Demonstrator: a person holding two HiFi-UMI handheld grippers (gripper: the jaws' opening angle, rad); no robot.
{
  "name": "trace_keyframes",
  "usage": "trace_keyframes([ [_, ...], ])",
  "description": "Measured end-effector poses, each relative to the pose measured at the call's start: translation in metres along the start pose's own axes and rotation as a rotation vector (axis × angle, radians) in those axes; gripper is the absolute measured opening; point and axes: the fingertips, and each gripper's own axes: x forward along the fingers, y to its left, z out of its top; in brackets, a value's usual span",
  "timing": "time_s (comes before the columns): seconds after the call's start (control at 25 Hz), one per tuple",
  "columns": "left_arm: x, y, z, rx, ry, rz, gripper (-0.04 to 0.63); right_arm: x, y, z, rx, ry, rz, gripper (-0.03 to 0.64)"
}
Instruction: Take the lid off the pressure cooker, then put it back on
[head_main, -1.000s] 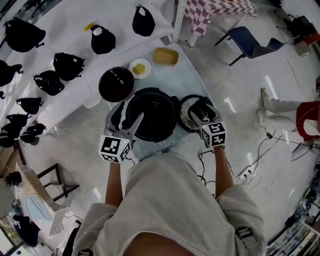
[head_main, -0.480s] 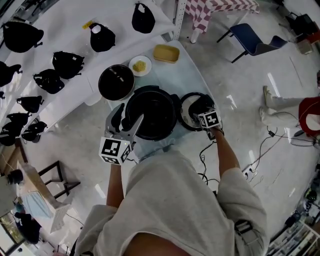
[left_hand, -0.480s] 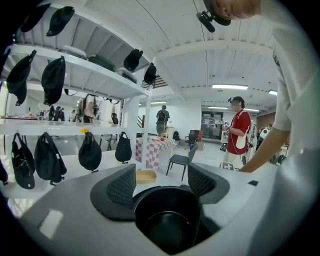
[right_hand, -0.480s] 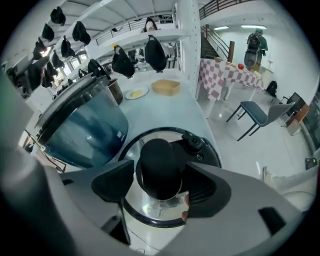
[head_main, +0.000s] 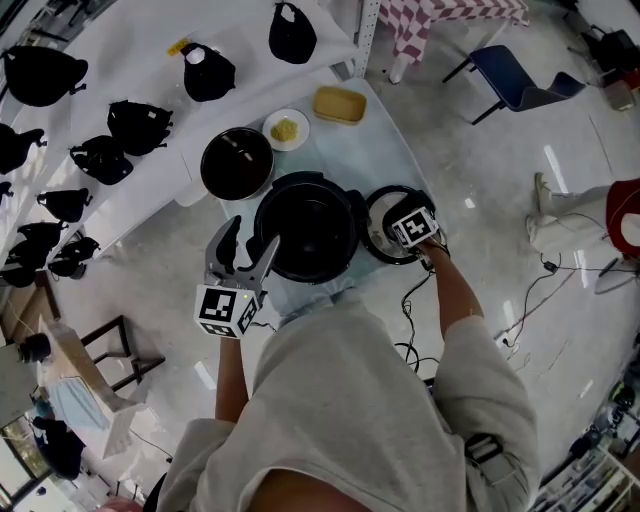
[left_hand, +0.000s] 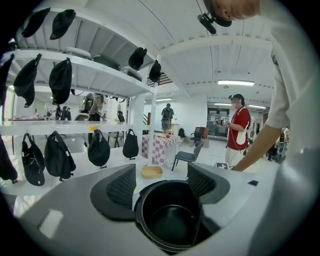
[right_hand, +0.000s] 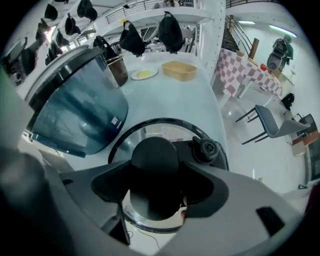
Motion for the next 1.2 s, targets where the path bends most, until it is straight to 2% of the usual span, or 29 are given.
trace_keyframes([
  [0.2, 0.000, 0.006, -0.005, -0.010, 0.013, 0.013, 0.321, 0.006, 0.000, 0.000, -0.045, 0.086, 0.011, 0.308],
  [0.48, 0.010, -0.002, -0.009, -0.011, 0.016, -0.014, 0.321, 0.009, 0.000, 0.001, -0.031, 0.190, -0.001, 0.308],
  [0.64, 0.010, -0.001, -0.007, -0.013, 0.010, -0.009, 0.321, 0.008, 0.002, 0.001, -0.046, 0.175, 0.000, 0.273],
  [1.0, -0.003, 0.014, -0.002, -0.013, -0.006, 0.024, 0.321, -0.001, 0.005, -0.004, -0.048, 0.186, 0.033, 0.270],
  [1.2, 0.003, 0.012, -0.005, -0.015, -0.017, -0.008, 0.321, -0.017, 0.008, -0.006, -0.062, 0.164, 0.026, 0.270],
])
